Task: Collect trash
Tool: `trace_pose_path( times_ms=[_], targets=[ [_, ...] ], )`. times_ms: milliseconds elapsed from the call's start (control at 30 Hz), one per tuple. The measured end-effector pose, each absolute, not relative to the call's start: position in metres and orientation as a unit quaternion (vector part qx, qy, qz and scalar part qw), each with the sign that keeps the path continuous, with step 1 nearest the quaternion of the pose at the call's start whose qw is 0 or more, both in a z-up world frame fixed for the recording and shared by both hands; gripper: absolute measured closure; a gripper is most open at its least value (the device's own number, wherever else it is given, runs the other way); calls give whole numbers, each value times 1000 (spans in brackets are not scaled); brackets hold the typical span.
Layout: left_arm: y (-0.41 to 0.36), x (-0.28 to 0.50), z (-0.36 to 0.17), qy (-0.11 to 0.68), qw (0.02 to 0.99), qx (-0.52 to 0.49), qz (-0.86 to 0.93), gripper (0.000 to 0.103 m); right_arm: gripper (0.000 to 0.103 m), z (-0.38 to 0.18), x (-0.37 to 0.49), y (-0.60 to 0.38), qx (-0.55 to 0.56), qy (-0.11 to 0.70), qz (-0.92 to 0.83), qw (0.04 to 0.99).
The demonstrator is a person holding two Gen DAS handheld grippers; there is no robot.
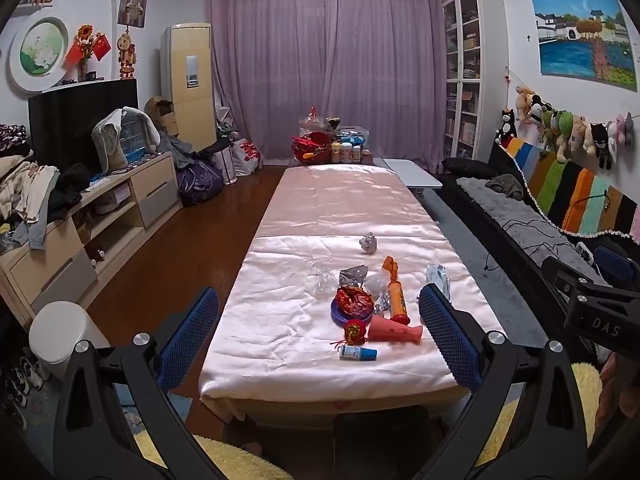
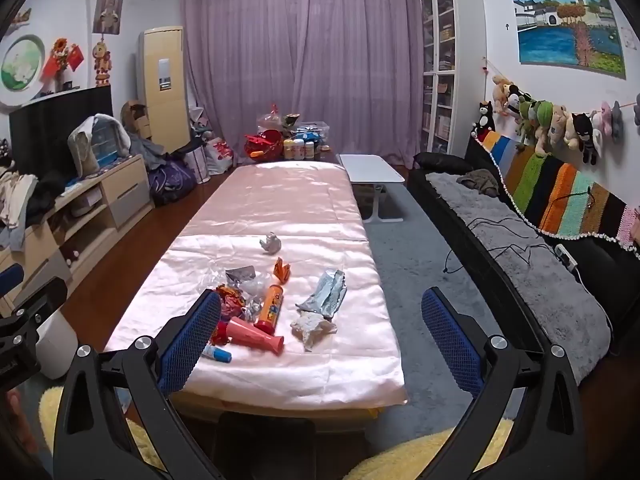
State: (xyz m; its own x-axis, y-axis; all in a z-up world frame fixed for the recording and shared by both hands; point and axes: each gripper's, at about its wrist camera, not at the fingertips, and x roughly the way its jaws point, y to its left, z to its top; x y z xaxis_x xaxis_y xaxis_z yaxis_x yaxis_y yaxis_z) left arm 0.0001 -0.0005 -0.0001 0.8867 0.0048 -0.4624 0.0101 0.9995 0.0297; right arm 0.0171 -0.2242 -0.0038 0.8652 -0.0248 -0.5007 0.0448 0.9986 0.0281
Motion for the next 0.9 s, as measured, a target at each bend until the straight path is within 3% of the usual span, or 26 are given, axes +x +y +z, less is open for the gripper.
trace_pose_path(
  times_ms=[900],
  targets=[
    [-4,0,2,237,971,23,-3,8,3,-1,19,-223,18,259,-20,965]
  ],
)
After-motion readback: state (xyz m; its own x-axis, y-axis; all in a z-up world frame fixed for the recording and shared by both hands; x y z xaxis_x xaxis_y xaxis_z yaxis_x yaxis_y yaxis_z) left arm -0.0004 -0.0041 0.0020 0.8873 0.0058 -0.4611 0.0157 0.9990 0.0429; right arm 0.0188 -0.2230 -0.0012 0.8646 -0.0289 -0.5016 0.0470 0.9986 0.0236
